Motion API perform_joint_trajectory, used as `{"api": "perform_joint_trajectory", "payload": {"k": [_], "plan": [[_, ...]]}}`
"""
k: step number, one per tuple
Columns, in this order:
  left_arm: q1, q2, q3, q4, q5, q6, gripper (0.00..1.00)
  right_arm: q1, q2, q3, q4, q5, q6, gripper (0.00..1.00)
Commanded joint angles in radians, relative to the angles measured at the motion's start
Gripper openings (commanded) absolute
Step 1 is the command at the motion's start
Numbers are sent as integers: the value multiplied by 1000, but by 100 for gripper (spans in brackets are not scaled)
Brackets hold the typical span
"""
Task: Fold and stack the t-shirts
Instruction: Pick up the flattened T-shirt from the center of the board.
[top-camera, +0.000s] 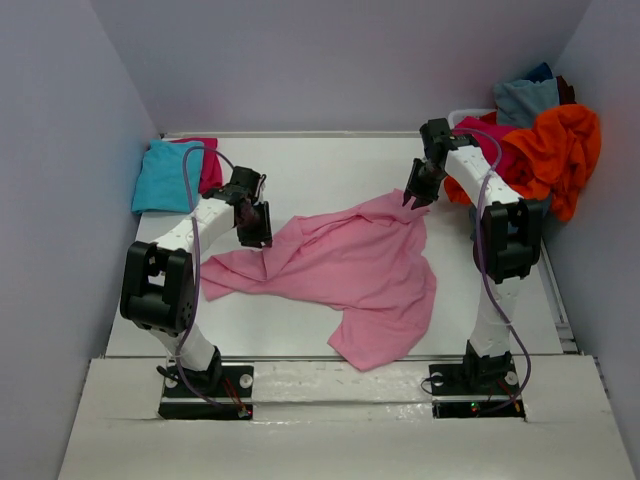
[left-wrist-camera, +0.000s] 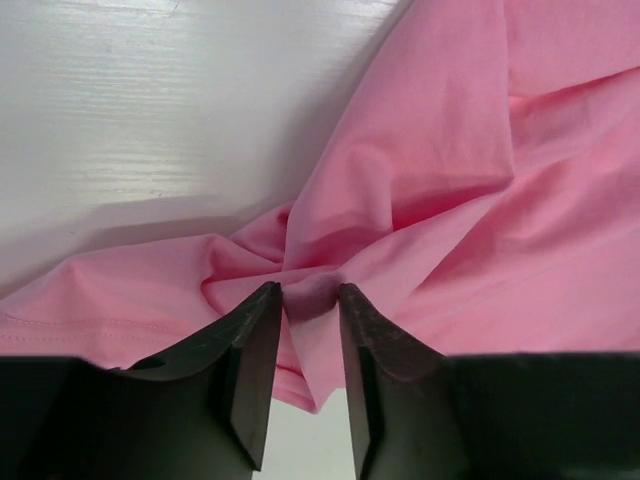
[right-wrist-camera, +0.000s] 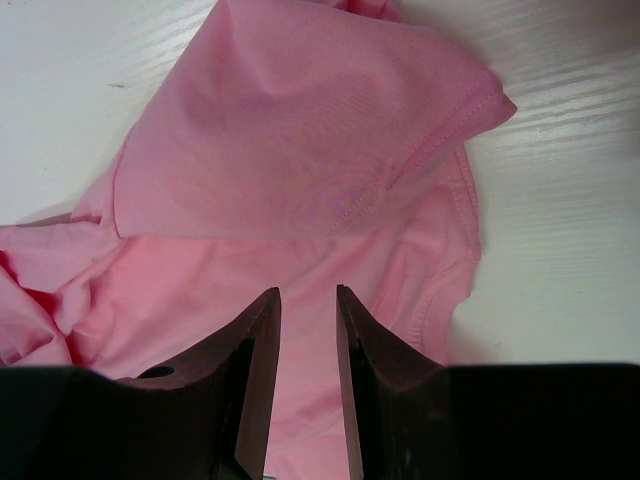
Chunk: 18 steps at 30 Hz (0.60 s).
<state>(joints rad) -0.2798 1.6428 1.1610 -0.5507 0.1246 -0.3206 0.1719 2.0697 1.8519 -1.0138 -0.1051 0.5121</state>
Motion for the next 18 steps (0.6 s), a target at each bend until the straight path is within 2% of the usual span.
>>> {"api": "perform_joint_trajectory", "payload": {"k": [1, 10, 14, 18], "plan": [[-1, -31, 43, -3, 15, 12, 38, 9, -14, 4, 12, 5, -11, 35], [-1, -40, 37, -9, 14, 12, 22, 9, -17, -14, 17, 5, -12, 35], [-1, -46, 42, -15, 12, 12, 9, 9, -17, -42, 23, 15, -15, 35], [-1, -47, 51, -21, 10, 11, 6, 9, -16, -75, 38, 25, -17, 36]]}}
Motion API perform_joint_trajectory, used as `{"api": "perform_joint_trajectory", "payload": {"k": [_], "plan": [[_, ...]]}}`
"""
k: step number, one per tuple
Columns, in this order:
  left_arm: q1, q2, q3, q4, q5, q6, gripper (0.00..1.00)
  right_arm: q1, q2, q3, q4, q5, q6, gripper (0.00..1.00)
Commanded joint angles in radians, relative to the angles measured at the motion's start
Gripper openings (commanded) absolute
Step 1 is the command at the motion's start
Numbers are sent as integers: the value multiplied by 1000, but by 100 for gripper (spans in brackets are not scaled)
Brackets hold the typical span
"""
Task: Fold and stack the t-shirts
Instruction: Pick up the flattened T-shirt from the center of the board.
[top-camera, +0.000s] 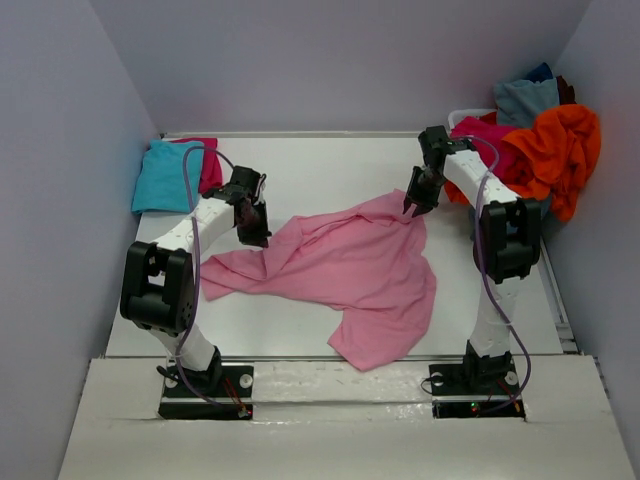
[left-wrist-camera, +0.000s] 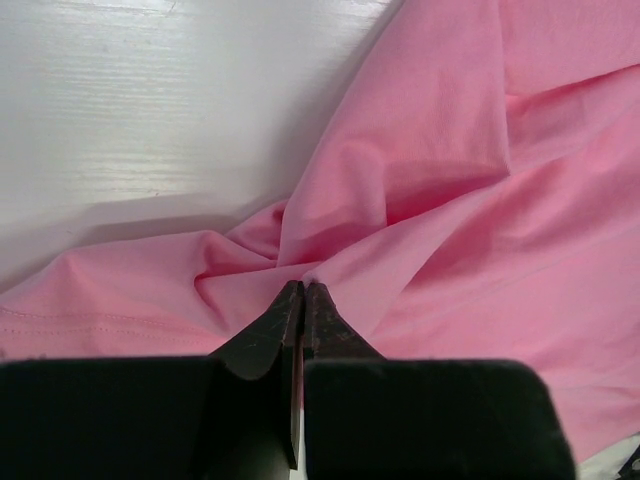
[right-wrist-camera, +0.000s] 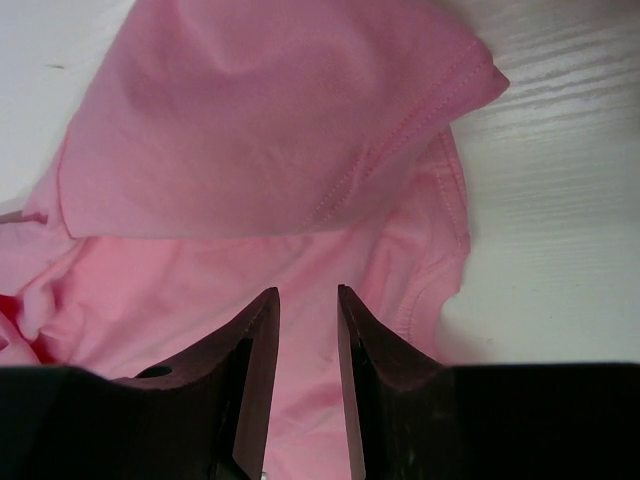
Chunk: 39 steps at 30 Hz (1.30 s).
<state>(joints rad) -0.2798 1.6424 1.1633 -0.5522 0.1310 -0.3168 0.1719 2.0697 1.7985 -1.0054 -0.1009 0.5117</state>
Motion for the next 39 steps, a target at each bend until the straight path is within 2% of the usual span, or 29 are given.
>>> {"api": "perform_joint_trajectory", "payload": {"k": [1, 8, 12, 14, 21, 28, 34, 39], "plan": [[-1, -44, 52, -22, 5, 5, 6, 9, -13, -24, 36, 24, -15, 37], [-1, -47, 78, -35, 1, 7, 6, 9, 6, -31, 40, 21, -16, 41], [-1, -47, 87, -41, 1, 8, 6, 9, 16, -36, 48, 27, -16, 52], [-1, -47, 91, -46, 1, 8, 6, 9, 29, -47, 59, 26, -18, 55], [-1, -52, 111, -58, -1, 8, 6, 9, 58, -28, 80, 96, -30, 58], [-1, -53, 118, -68, -4, 9, 6, 9, 92, 36, 50, 283, 7, 58], [-1, -50, 121, -72, -5, 10, 6, 9, 87, 90, 44, 383, 33, 60], [-1, -52, 121, -72, -5, 10, 6, 0, 99, 166, 39, 411, 37, 60]]}}
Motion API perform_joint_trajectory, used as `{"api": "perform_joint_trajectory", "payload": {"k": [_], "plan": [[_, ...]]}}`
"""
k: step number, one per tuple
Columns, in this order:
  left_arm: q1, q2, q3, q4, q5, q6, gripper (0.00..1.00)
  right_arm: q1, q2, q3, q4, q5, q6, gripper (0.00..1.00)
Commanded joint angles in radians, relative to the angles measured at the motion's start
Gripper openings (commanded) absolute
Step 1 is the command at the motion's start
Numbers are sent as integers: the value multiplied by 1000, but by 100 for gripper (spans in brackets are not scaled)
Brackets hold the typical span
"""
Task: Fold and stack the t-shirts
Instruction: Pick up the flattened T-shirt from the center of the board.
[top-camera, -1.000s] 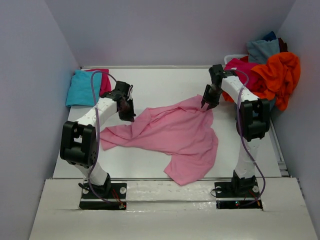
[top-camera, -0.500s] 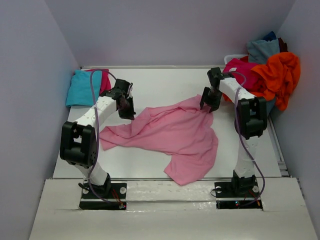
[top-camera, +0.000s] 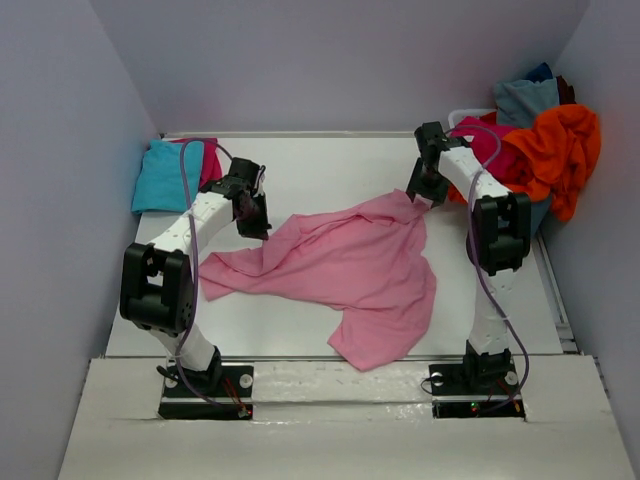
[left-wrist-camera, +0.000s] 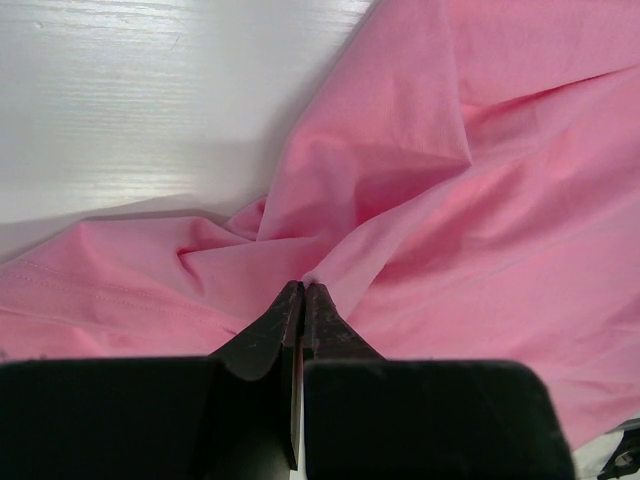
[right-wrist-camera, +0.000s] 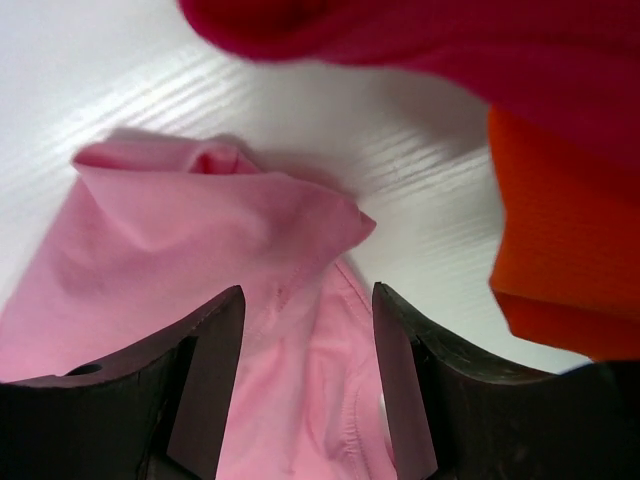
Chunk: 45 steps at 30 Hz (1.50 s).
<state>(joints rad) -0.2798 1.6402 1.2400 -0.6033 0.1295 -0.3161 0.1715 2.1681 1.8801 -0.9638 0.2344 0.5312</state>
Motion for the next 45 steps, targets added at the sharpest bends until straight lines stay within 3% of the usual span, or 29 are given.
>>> {"api": "perform_joint_trajectory", "payload": {"k": [1, 8, 29, 36, 40, 45], "plan": [[-1, -51, 42, -21, -5, 8, 6, 0, 10, 102, -18, 77, 18, 60], [-1, -52, 49, -27, -8, 11, 6, 0, 52, 139, -44, 101, 7, 60], [-1, -54, 41, -27, -10, 12, 6, -27, 7, -65, 42, 131, 44, 59], [-1, -57, 41, -29, -10, 12, 6, -27, 27, -75, 77, 129, 47, 49], [-1, -56, 38, -27, -13, 12, 6, -27, 32, -81, 99, 126, 47, 33], [-1, -54, 39, -27, -11, 12, 6, -27, 48, -73, 103, 132, 41, 22]]}}
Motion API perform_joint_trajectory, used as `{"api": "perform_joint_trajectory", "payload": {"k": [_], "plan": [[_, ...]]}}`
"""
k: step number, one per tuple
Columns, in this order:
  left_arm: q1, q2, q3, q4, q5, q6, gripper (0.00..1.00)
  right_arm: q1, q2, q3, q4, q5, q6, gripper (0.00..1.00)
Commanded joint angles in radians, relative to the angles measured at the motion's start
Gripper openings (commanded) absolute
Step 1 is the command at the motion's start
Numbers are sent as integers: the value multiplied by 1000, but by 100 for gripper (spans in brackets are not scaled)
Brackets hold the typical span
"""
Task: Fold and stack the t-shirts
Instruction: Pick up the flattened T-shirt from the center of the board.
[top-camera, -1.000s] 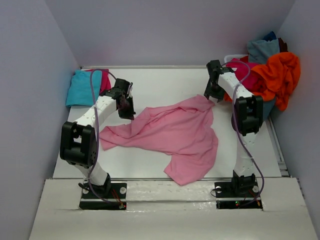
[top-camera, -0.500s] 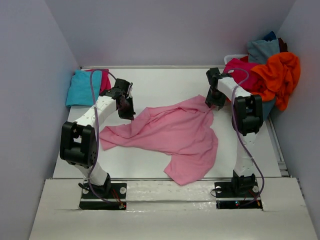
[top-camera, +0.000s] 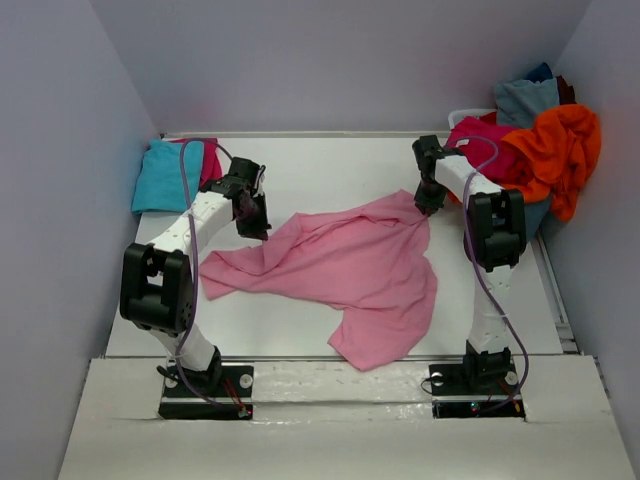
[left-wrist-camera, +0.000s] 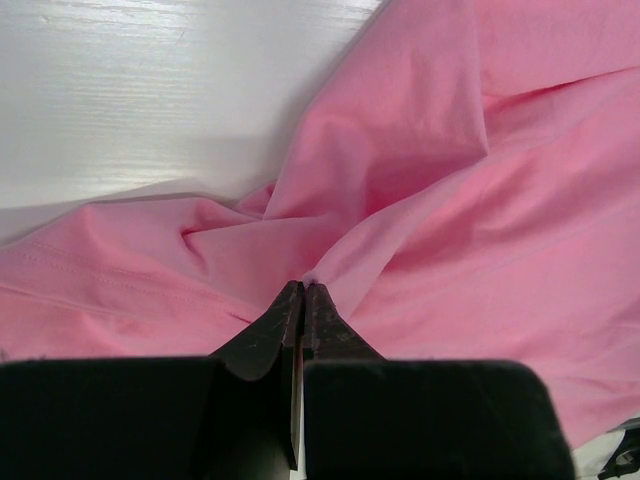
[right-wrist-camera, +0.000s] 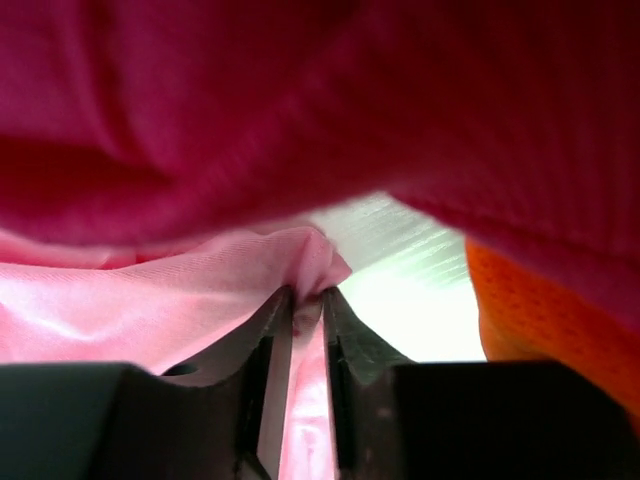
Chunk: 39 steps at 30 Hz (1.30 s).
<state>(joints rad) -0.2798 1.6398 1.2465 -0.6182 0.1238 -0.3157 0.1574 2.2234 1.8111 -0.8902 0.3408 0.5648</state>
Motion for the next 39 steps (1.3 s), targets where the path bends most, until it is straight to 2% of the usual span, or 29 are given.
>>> {"api": "perform_joint_trajectory", "payload": {"k": [1, 4, 9, 18, 34, 39], "plan": [[-1, -54, 34, -12, -6, 10, 6, -13, -4, -3, 30, 26, 7, 19], [8, -55, 37, -15, -9, 12, 6, -13, 1, 5, 28, 18, 7, 13], [8, -54, 51, -20, -26, 10, 6, -13, -13, 27, 13, 7, 4, 8], [8, -26, 131, -48, -165, 4, 6, -13, -70, 79, -19, -45, -19, 7], [18, 199, 520, -184, -360, -17, 6, -13, -205, 206, -64, -158, -57, 7], [50, 253, 576, -196, -385, -31, 6, -13, -231, 229, -75, -171, -54, 7]]}}
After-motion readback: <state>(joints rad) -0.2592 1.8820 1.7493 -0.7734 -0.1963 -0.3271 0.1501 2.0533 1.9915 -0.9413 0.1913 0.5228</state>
